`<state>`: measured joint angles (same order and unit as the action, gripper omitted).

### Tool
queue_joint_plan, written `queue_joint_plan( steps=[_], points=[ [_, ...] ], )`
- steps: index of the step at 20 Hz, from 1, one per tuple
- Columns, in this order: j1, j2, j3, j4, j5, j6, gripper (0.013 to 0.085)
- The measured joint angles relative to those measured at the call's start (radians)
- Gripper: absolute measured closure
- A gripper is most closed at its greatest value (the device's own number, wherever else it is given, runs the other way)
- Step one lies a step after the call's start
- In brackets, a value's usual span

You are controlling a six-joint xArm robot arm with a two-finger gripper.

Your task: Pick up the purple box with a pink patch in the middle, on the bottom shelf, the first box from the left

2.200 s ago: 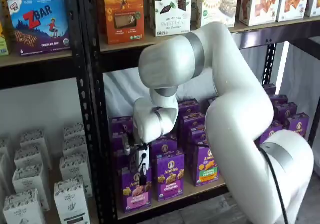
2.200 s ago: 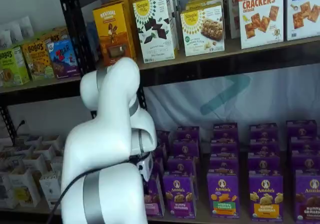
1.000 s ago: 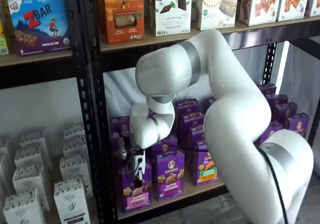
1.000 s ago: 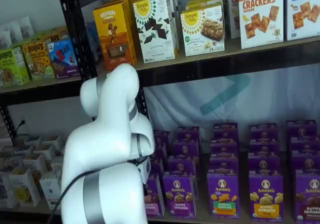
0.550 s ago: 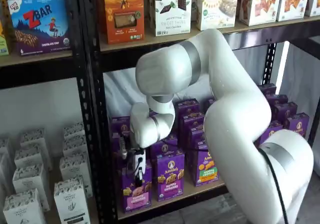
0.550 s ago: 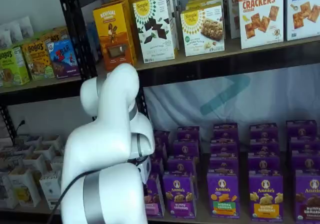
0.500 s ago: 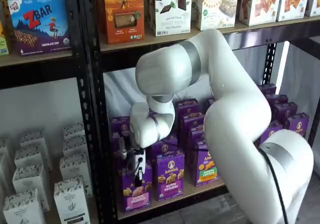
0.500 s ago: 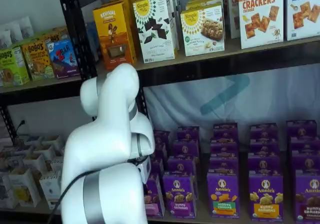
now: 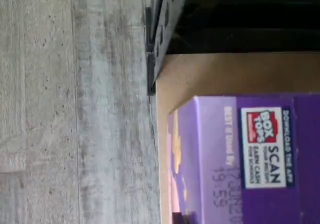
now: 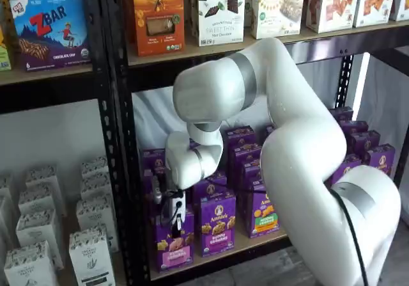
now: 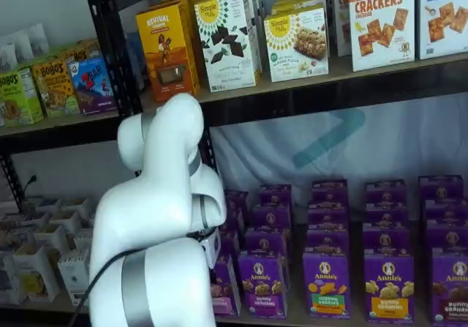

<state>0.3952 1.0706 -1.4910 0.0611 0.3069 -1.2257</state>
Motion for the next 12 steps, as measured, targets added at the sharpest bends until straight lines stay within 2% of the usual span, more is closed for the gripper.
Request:
queue_joint_plan(
  steps=[4,7,12],
  points=[
    [-0.001,0.0,0.0,0.004,0.004,-0.005,0.057],
    [-0.002,-0.001,0.0,0.013,0.006,-0.014,0.065],
    [-0.004,-0.01,0.01,0.013,0.006,-0.016,0.065]
  ],
)
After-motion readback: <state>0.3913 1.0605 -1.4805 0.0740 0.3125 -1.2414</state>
